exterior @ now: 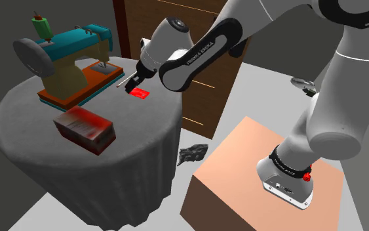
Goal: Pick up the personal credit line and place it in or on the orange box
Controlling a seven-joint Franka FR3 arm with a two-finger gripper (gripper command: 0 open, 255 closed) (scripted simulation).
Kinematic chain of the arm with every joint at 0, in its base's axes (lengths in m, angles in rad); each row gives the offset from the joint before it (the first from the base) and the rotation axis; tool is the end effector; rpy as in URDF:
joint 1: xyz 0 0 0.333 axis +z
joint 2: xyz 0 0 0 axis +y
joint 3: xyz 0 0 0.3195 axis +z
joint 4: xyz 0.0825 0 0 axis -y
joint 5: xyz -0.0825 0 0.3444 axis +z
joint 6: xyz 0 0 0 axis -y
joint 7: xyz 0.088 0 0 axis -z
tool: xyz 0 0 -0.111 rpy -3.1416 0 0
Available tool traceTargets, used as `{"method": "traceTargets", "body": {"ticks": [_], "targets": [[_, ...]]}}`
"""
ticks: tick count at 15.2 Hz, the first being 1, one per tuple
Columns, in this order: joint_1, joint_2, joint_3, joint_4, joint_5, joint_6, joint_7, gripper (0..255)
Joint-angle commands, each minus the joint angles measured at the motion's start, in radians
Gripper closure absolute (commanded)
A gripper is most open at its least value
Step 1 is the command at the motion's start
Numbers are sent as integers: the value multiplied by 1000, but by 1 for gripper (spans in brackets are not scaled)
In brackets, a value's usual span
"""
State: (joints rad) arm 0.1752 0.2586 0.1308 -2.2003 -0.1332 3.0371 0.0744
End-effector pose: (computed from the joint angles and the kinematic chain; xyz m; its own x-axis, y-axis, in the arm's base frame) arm 0.5478 0.1800 0.3619 0.7853 0.2860 0.5491 0.3359 -0.9418 0.0101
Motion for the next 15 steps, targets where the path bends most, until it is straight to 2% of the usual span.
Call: {"method": "traceTargets", "body": {"ticks": [1,4,11,12,15], "targets": [[13,33,-14,18,-14,16,12,0],[26,73,-29,44,-24,30,20,0],[26,73,-29,44,-24,30,20,0],[26,73,-29,44,-24,30,20,255],[28,68,-29,44,-23,25,22,255]]}}
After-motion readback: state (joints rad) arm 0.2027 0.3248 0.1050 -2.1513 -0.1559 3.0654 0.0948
